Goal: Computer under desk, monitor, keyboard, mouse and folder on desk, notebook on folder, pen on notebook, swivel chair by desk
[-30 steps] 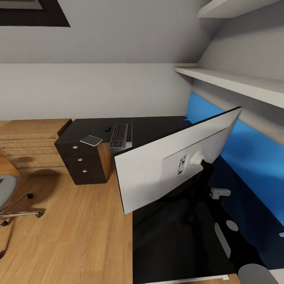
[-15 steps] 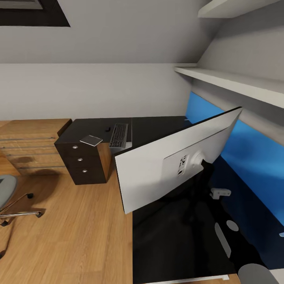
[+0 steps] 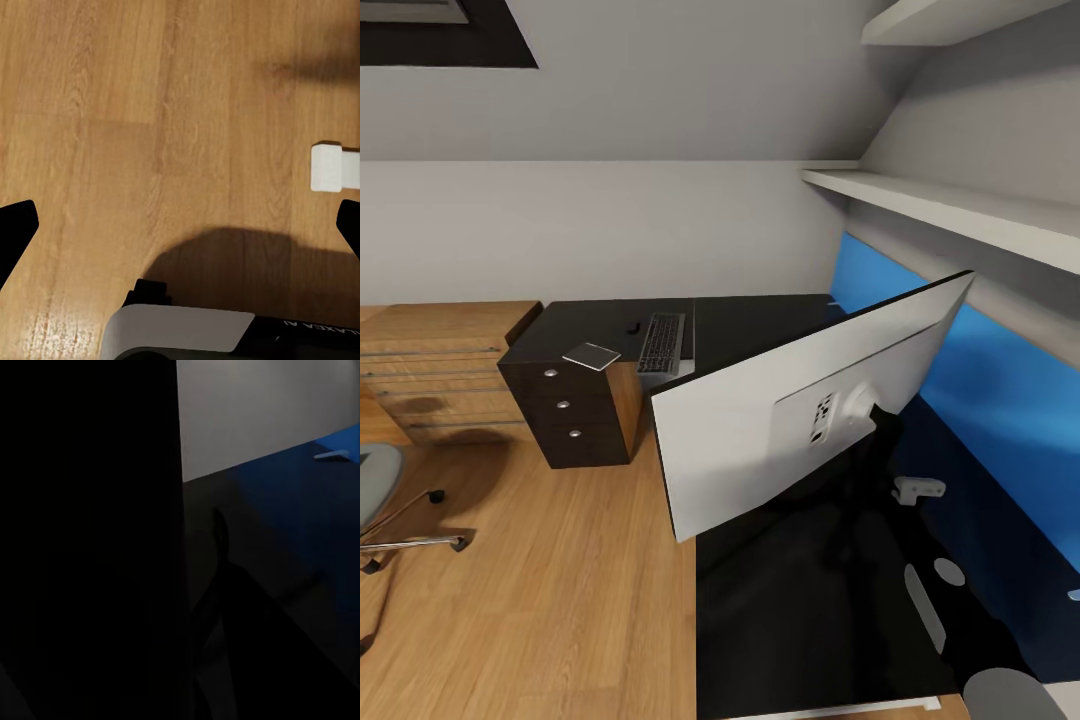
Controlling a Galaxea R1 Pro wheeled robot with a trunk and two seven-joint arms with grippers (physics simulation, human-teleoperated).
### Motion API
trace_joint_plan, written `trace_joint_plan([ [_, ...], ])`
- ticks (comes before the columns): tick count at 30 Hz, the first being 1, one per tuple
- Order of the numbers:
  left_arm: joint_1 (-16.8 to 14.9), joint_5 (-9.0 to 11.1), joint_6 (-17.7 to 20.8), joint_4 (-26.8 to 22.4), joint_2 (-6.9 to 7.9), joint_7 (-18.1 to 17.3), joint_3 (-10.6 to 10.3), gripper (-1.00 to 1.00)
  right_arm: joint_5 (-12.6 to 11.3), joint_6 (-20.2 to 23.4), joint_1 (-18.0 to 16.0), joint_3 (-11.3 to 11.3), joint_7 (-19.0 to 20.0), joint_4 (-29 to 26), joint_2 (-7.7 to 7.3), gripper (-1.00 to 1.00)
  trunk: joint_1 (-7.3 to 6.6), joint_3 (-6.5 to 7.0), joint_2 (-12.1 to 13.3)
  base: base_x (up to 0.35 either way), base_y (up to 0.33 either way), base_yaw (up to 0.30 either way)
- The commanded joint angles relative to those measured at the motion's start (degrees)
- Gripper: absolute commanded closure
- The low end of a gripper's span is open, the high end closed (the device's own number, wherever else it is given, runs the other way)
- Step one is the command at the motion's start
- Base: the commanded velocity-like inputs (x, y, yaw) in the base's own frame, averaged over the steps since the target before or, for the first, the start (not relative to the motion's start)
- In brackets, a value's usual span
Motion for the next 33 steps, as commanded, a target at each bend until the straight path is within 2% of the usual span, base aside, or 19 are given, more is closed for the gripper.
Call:
trace_joint_plan([
  [1,0.0,-0.4,-0.1,0.0,-0.01,-0.1,0.5,-1.00,0.4,0.1,-0.1,-0.1,-3.8,3.0,-0.05,1.00,0.01,-0.06,0.0,0.000,0.000,0.000],
  [33,0.0,-0.4,-0.1,0.0,-0.01,-0.1,0.5,-1.00,0.4,0.1,-0.1,-0.1,-3.8,3.1,-0.58,1.00,0.01,-0.06,0.0,0.000,-0.022,0.000],
])
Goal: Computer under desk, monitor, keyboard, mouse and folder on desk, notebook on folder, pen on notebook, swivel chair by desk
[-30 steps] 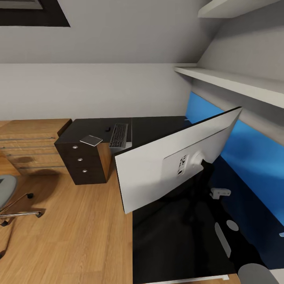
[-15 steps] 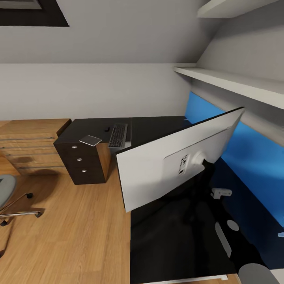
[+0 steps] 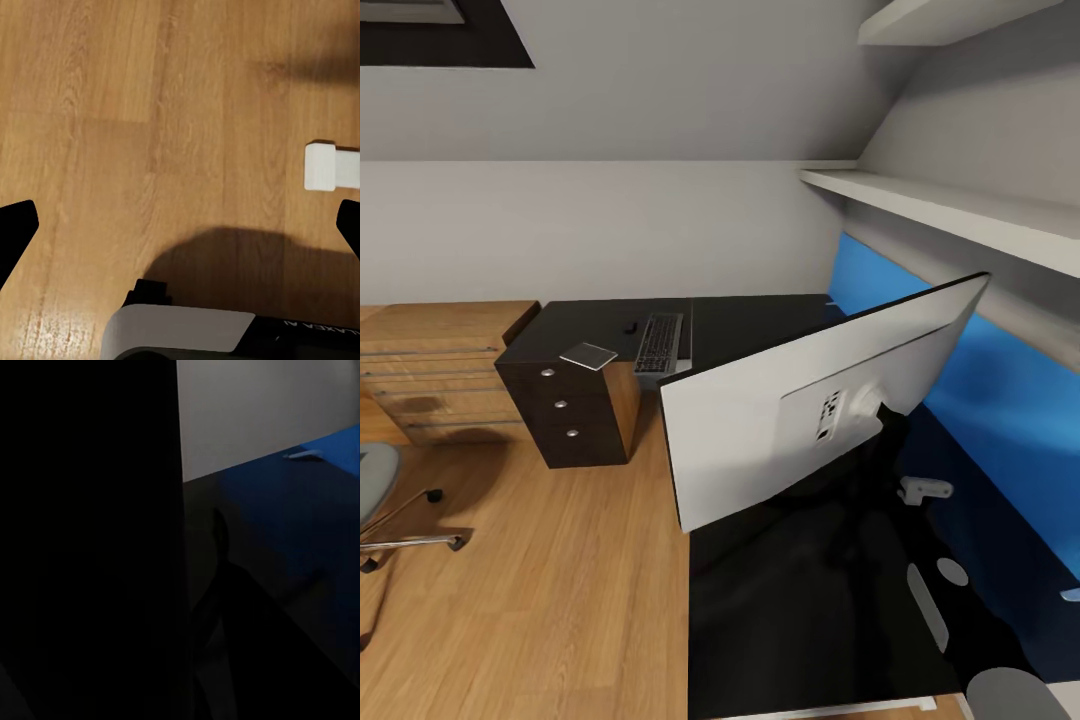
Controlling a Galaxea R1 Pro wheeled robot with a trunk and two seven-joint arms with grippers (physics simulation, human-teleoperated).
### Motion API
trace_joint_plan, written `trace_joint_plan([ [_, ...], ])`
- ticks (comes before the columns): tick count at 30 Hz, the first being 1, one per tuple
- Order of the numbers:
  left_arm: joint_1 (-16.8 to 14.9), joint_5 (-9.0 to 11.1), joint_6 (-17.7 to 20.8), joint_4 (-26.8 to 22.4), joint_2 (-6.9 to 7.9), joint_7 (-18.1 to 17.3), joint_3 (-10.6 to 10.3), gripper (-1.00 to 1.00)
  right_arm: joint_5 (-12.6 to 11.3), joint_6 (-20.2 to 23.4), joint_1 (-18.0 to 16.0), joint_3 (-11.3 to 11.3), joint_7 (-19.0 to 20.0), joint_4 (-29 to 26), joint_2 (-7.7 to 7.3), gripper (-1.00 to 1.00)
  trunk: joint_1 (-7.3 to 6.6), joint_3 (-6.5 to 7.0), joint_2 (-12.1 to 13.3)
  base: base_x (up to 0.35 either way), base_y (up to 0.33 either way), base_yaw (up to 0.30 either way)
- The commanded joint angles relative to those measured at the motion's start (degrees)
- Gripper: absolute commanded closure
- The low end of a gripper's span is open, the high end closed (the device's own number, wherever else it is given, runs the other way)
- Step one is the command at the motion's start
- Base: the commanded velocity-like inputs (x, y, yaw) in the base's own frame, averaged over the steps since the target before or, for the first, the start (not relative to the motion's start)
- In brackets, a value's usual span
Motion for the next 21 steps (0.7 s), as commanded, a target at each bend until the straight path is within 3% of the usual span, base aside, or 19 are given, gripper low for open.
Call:
trace_joint_plan([
  [1,0.0,-0.4,-0.1,0.0,-0.01,-0.1,0.5,-1.00,1.2,0.1,0.0,-0.1,-1.8,3.0,-0.06,1.00,0.00,-0.06,0.0,-0.035,-0.041,0.000],
  [21,0.0,-0.4,-0.1,0.0,-0.01,-0.1,0.5,-1.00,1.1,0.1,0.0,-0.1,-1.8,3.1,-0.06,1.00,0.00,-0.06,0.0,-0.027,-0.040,0.000],
])
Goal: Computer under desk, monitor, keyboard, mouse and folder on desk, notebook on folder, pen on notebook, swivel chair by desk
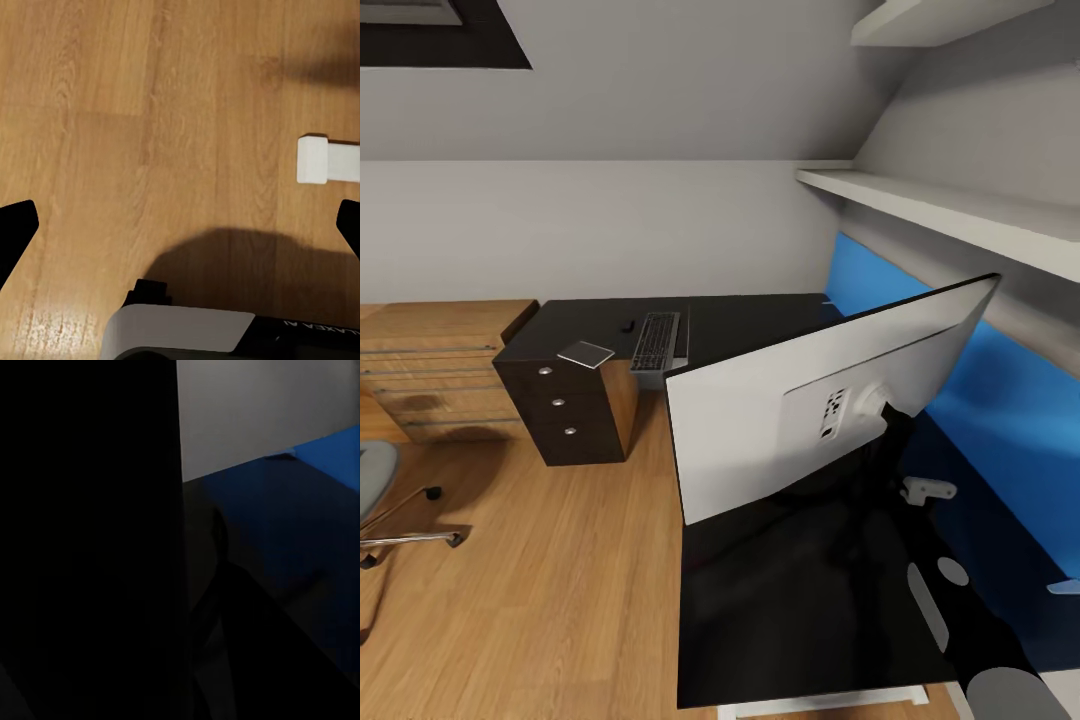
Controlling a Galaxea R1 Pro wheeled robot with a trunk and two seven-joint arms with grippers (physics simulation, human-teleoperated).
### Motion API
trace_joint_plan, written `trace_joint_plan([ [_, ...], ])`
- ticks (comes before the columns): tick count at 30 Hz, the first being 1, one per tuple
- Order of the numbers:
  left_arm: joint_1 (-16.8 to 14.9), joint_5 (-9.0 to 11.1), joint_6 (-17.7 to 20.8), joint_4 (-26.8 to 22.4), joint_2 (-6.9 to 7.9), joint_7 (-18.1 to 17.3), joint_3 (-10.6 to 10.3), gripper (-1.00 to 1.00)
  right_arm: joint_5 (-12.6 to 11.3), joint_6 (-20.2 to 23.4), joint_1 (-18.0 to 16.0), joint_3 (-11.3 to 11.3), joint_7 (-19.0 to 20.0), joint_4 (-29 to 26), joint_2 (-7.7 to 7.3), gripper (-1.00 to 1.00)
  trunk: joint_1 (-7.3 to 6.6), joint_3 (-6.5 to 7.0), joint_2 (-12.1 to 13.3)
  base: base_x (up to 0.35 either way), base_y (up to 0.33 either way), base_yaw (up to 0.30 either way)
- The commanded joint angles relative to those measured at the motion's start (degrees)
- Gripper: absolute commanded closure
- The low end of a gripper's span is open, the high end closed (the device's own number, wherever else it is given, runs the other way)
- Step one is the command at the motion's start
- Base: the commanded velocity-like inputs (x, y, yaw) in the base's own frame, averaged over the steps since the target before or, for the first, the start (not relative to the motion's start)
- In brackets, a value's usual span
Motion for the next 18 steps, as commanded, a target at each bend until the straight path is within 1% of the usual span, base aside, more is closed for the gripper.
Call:
trace_joint_plan([
  [1,0.0,-0.4,-0.1,0.0,-0.01,-0.1,0.5,-1.00,1.2,-0.1,0.0,-0.1,0.3,3.2,-0.04,1.00,0.01,-0.06,0.0,0.000,0.000,0.000],
  [18,0.0,-0.4,-0.1,0.0,-0.01,-0.1,0.5,-1.00,1.3,-0.1,0.0,-0.1,0.3,3.2,0.00,1.00,0.01,-0.06,0.0,0.000,0.000,0.000],
])
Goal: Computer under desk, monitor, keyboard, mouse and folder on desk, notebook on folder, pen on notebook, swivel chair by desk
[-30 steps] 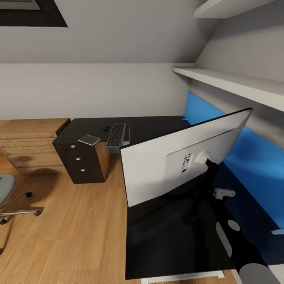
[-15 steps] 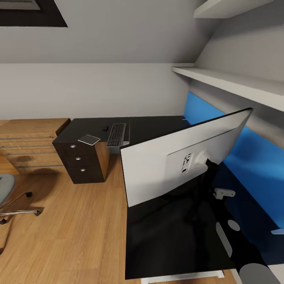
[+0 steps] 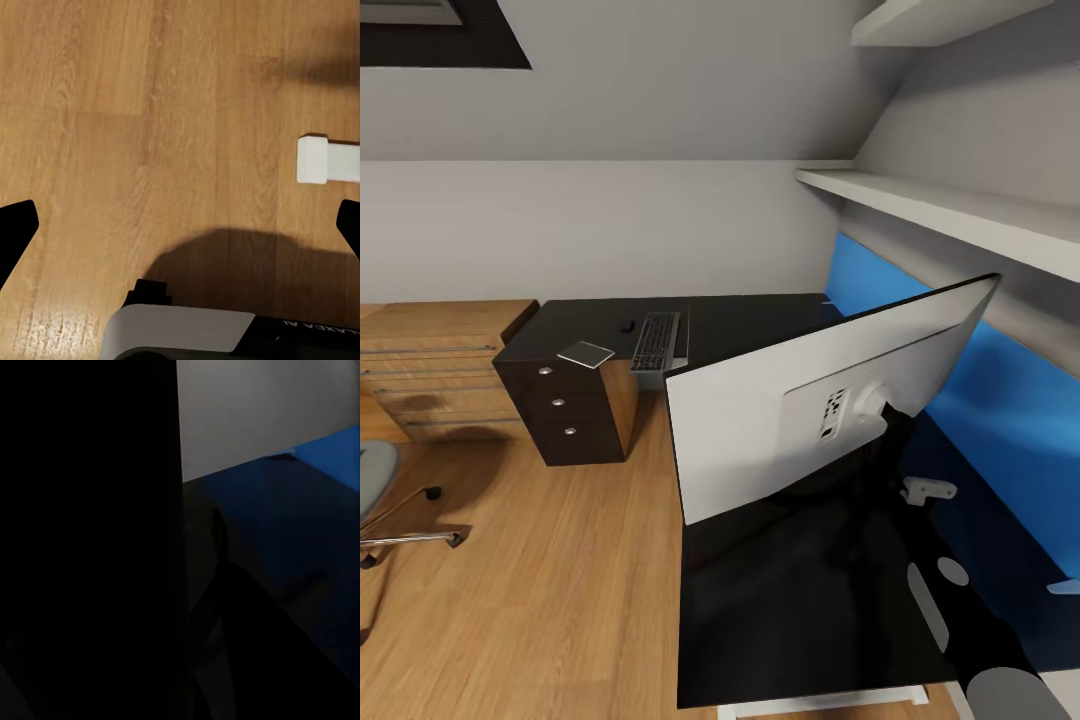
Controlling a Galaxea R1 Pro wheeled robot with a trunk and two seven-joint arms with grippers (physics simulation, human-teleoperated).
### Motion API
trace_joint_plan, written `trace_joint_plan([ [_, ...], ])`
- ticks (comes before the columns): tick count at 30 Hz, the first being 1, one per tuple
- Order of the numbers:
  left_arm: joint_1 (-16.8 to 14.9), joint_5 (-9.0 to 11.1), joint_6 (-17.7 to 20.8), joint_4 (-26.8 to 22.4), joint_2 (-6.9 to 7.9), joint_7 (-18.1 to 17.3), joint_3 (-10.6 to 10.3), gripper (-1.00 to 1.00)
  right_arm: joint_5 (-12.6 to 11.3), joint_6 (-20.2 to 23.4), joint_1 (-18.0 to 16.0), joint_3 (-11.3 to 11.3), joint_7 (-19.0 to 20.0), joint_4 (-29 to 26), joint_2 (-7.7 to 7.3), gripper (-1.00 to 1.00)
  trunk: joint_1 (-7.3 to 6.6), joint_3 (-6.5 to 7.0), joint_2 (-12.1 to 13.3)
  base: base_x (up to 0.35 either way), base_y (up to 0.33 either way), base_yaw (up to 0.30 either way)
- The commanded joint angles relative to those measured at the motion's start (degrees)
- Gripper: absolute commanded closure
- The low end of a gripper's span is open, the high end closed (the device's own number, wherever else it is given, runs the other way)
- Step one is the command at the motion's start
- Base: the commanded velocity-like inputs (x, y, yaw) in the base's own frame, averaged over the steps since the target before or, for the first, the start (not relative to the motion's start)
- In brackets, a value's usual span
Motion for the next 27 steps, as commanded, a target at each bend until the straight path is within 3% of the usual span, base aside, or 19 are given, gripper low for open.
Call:
trace_joint_plan([
  [1,0.0,-0.4,-0.1,0.0,-0.01,-0.1,0.5,-1.00,1.2,-0.1,0.0,-0.1,0.4,3.1,-0.04,-1.00,0.01,-0.06,0.0,0.000,0.000,0.000],
  [19,0.0,-0.4,-0.1,0.0,-0.01,-0.1,0.5,-1.00,1.2,-0.2,0.0,0.0,0.4,3.1,-0.05,-1.00,0.01,-0.06,0.0,-0.001,0.000,0.000],
  [27,0.0,-0.4,-0.1,0.0,-0.01,-0.1,0.5,-1.00,1.2,-0.2,0.0,0.1,0.4,3.1,0.01,-1.00,0.01,-0.06,0.0,-0.229,0.000,0.000],
])
